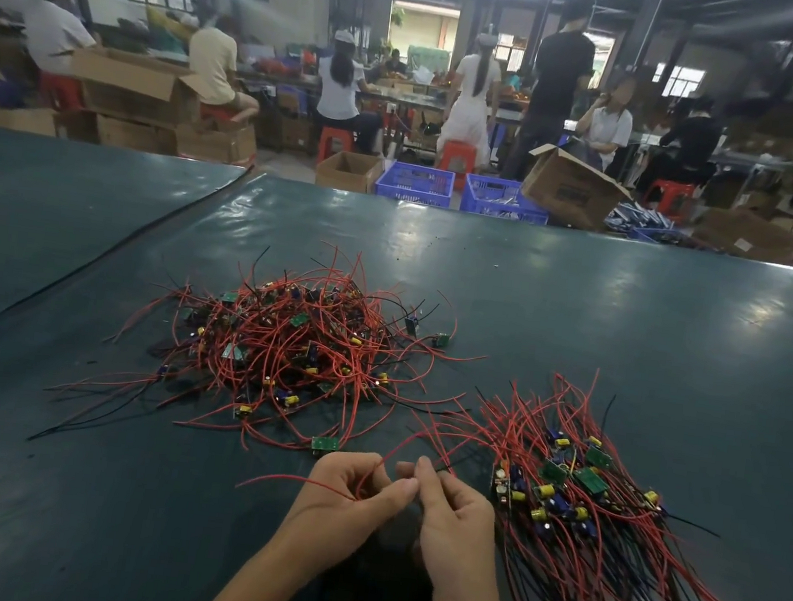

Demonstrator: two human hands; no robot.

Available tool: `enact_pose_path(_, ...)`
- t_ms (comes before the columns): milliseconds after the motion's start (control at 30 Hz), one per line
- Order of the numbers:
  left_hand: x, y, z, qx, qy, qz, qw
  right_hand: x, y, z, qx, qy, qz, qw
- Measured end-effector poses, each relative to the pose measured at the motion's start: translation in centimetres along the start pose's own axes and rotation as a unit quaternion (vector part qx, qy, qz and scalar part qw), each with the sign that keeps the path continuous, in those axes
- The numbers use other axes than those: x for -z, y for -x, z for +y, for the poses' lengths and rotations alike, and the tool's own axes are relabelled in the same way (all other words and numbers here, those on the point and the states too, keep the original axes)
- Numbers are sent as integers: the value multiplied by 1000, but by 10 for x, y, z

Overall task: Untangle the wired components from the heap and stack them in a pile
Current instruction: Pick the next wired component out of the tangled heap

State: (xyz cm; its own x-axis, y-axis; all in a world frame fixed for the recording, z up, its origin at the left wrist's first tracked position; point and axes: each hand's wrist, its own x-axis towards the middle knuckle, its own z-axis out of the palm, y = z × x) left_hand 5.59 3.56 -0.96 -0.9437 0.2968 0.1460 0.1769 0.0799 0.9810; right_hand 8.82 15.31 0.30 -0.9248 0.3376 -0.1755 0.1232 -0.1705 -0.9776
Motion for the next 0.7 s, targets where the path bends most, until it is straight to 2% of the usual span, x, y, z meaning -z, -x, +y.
enact_pose_path(100,3,1,5,-6,5,-17,1000,5,-3,-5,5,-17,29,999)
enact_pose_path(233,9,0,13,2,76,-5,997,28,-15,-14,19,-142,101,985)
enact_pose_path(333,9,0,14,3,110,4,994,31,-15,-15,36,-172,123,977)
enact_pose_path(433,6,-1,11,2,117,21,993,20,-11,-10,48,-135,119,983)
enact_pose_path(600,5,-1,9,-7,85,9,996,-6,2,-1,70,-25,-11,997)
enact_pose_path(700,8,-2,8,0,61,-1,998,-6,2,0,72,-6,14,997)
